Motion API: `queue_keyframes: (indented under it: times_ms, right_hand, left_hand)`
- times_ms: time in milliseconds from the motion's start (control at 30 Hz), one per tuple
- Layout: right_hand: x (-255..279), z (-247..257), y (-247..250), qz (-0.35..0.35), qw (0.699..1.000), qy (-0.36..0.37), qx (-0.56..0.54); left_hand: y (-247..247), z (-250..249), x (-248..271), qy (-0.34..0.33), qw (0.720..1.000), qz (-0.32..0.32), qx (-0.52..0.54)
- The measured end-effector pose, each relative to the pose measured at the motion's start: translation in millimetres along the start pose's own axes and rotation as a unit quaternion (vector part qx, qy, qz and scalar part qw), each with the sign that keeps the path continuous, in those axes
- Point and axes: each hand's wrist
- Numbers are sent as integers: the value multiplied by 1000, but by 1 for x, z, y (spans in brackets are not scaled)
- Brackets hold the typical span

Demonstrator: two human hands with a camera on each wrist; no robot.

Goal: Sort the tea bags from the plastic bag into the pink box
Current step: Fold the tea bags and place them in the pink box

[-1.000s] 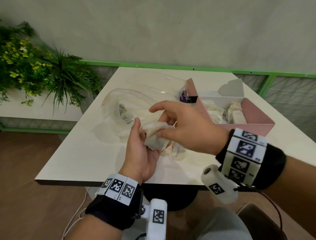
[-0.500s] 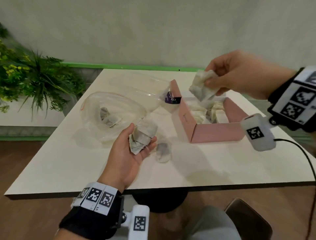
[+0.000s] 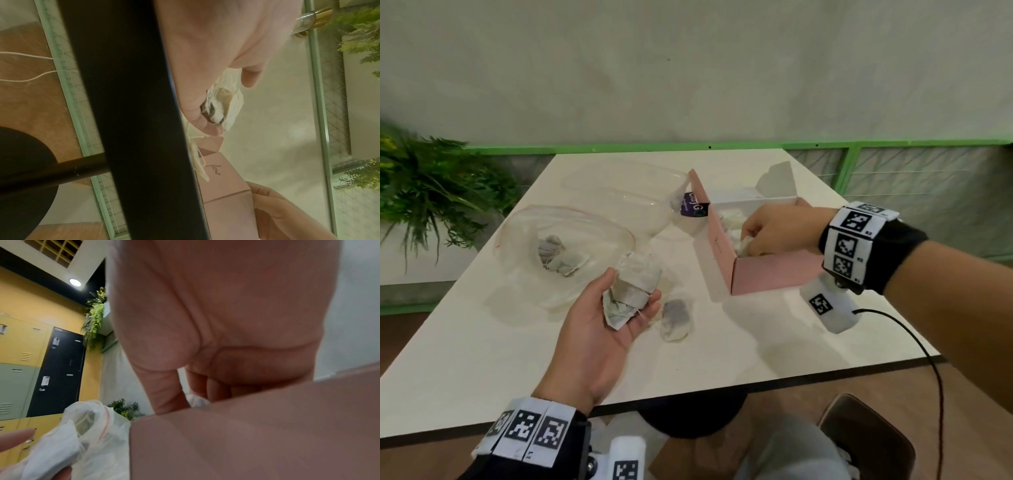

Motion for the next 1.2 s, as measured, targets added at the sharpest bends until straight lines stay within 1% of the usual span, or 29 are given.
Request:
queue_keyframes:
  times_ms: [33,100,133,200,267,400,500,667,767,867,933,1000,1067,1200]
  right_hand:
    - [-3,1,-1,13,1000,-1,-5]
    - [-6,4,-4,20,1000,-5,23]
    - [-8,5,-5,14,999,-2,40]
    - [-12,6,-6,-7,999,10,36]
    - [-15,5,-3,-26,1000,10,-6]
    - [-11,3,10,-33,988,1,-151]
    - [-8,-3,16,-26,982,5,-187]
    - [-9,-3,6,45,990,-7,-136]
    - [-11,-1,-2,67,984,12,-164]
    - [-13,-4,-5,85,979,3,-185]
    - [-13,-4,-6,82,976,-9,-200]
    - [-12,-1,-6,56,979,-20,-193]
    - [-12,1,-5,43,987,-29,-155]
    - [-10,8,-4,56,996,-46,-53]
  left_hand:
    - [0,0,0,-1,1000,-1,-1]
    - [-1,-1,1,-1,1000,-1,-2]
    - [-1,-1,1,0,1000,0,-4]
    - [-2,-1,1,3,1000,-1,-7]
    - [-2,-1,1,6,1000,-4,-7]
    - [-1,-2,0,6,1000,-4,-4]
    - [0,-1,-1,4,1000,0,-4]
    - [-1,-1,0,2,1000,1,-1]
    - [-2,-1,0,1,1000,-3,0]
    - [-2,-1,0,3,1000,-6,5]
    - [-1,-1,0,3,1000,-5,9]
    - [0,-1,-1,3,1000,-3,10]
    - [0,-1,-1,4,1000,0,14]
    - [2,-1,-1,9,1000,1,20]
Point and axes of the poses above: each hand's wrist, its own x-axis away from the middle knuckle, its own y-axis out of the back of the hand, z = x × y, and after that the axes turned 7 degrees about z, right-handed
